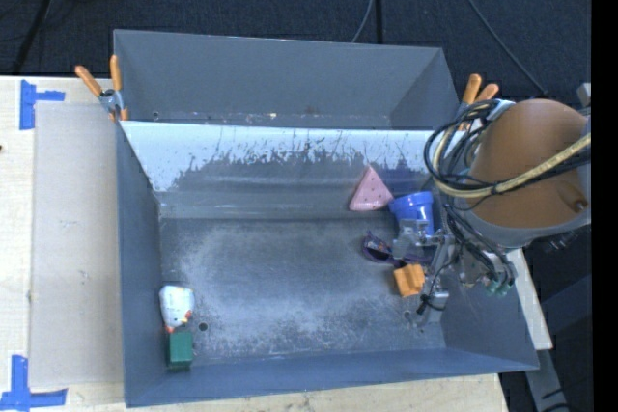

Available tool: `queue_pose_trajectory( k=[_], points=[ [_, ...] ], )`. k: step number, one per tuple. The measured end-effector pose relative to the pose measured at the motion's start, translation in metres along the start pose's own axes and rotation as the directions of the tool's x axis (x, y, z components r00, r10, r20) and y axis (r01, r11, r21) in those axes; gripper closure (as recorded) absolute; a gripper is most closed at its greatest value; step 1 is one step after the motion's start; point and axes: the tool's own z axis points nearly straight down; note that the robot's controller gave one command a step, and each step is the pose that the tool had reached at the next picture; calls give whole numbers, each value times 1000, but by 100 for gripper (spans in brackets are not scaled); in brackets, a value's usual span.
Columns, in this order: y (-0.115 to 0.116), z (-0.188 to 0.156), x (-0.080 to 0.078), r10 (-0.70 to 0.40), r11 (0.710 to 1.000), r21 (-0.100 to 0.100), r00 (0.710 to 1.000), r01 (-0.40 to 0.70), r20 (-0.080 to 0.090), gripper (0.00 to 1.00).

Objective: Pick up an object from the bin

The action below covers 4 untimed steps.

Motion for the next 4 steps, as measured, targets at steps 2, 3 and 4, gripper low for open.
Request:
queue_pose_trajectory(
  k=[2,3,4],
  points=[
    [-19,68,-64,-105,994,-5,994,105,-17,0],
    [-28,50,-74,-137,991,0,991,137,0,0],
    [-30,55,-79,-137,991,2,991,137,5,0]
  ],
)
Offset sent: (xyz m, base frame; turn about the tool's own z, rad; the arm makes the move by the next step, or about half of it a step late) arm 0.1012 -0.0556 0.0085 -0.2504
